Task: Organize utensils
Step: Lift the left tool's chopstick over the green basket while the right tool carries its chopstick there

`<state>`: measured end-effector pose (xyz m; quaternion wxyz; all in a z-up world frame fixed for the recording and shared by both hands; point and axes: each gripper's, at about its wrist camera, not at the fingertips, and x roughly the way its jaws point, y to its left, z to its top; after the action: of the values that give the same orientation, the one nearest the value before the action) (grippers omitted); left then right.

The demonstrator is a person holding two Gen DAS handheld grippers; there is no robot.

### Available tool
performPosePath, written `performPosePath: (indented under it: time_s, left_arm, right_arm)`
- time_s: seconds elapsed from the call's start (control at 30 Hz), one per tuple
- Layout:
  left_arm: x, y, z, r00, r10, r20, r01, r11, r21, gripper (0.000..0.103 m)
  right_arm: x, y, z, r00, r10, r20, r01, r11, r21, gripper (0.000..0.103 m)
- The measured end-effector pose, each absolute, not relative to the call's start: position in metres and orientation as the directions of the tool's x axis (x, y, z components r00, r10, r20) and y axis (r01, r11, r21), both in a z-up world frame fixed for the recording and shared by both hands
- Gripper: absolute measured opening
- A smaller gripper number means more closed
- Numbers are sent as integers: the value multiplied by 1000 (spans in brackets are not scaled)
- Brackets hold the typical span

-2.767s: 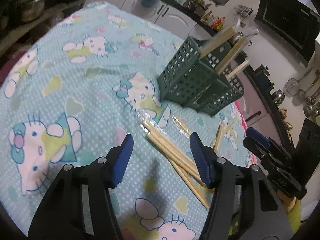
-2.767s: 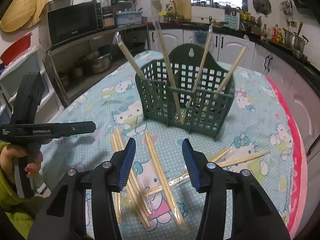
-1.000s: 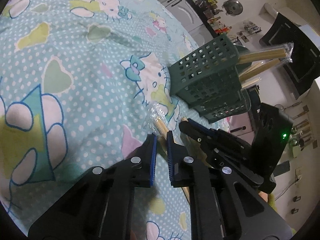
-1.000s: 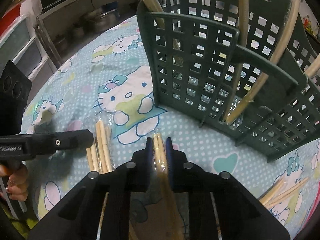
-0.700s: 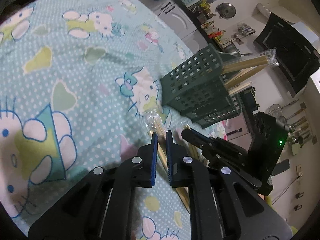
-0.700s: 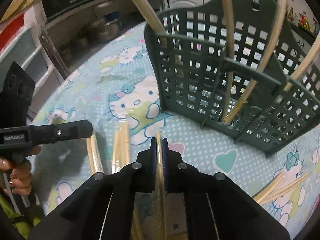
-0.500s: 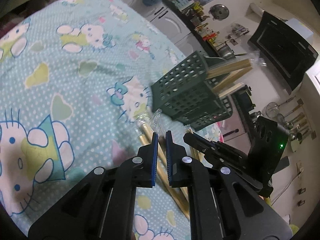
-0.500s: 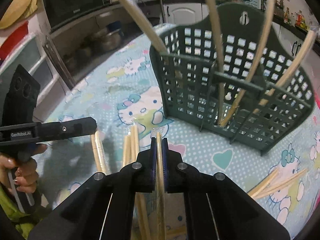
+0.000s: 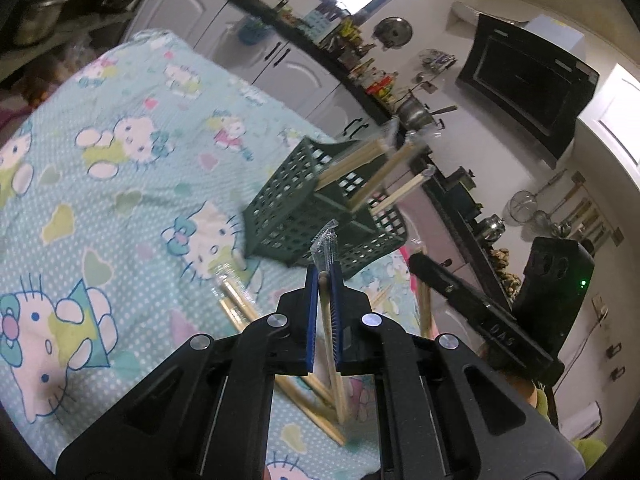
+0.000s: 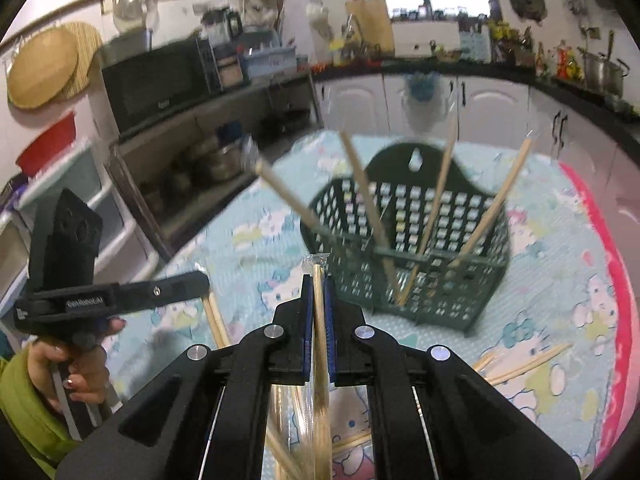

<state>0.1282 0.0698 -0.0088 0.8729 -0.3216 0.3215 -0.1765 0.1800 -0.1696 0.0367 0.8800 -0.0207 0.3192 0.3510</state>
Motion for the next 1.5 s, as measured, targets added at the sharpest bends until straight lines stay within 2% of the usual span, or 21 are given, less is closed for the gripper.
performPosePath:
  time_s: [0.27, 0.5, 0.9, 1.5]
  left_arm:
    - [125, 59, 16, 754, -507, -418, 153, 753, -640, 3]
    - [127, 52, 33, 765, -506, -400, 185, 766, -615, 3]
    - [134, 41, 63, 789, -492, -367, 228, 791, -568, 3]
    - [148, 57, 132, 877, -390, -280, 233, 856, -462, 3]
  right_arm:
    - [171, -200, 64, 664, 622, -415, -590, 777, 219, 6]
    - [171, -214, 76, 723, 609, -327, -562, 793, 234, 6]
    - [175, -225, 93, 769, 585, -257, -542, 811, 221, 6]
    - [200, -240, 124, 813, 574, -103, -538, 806, 244, 6]
